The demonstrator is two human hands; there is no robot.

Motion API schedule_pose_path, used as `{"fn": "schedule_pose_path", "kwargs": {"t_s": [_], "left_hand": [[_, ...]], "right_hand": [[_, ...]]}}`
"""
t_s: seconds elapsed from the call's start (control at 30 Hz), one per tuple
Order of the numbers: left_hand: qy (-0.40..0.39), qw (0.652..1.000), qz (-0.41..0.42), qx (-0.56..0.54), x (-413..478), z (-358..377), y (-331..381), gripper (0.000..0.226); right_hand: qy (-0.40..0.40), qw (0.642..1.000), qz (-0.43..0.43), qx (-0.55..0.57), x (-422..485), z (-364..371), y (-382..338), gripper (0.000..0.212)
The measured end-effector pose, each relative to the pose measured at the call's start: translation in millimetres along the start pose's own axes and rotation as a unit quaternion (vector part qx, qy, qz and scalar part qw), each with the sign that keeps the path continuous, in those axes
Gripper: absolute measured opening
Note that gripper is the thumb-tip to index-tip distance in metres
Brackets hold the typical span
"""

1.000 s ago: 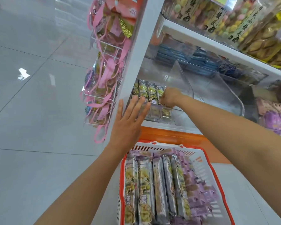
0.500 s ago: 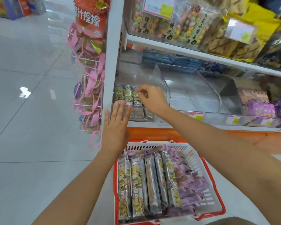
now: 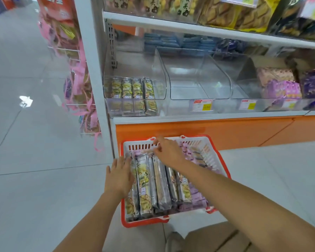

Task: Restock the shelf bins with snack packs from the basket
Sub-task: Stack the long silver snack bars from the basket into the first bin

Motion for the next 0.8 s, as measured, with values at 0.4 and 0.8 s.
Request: {"fn": "schedule_pose_path", "kwargs": {"t_s": [0.4,0.8], "left_hand": [[-0.05,0.996,-0.011,-0.079,-8,44,-5,0.073],[-0.048,0.996,-0.007,-0.079,-6,32,-8,0.063]], "right_hand": [[-0.174,0.962,0.179,-0.109,-26,94,48,0.075],[-0.073,0.982,0.165,0.056,-31,75,52,0.067]]}}
Point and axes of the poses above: each hand's wrist, its own x-axis towards the middle knuckle, its own z-axis out of the palm, y = z × x, the point moved 4 cm from there along x, towards the middle knuckle, and after that the axes turned 3 degrees about z, right-handed, at the moved point
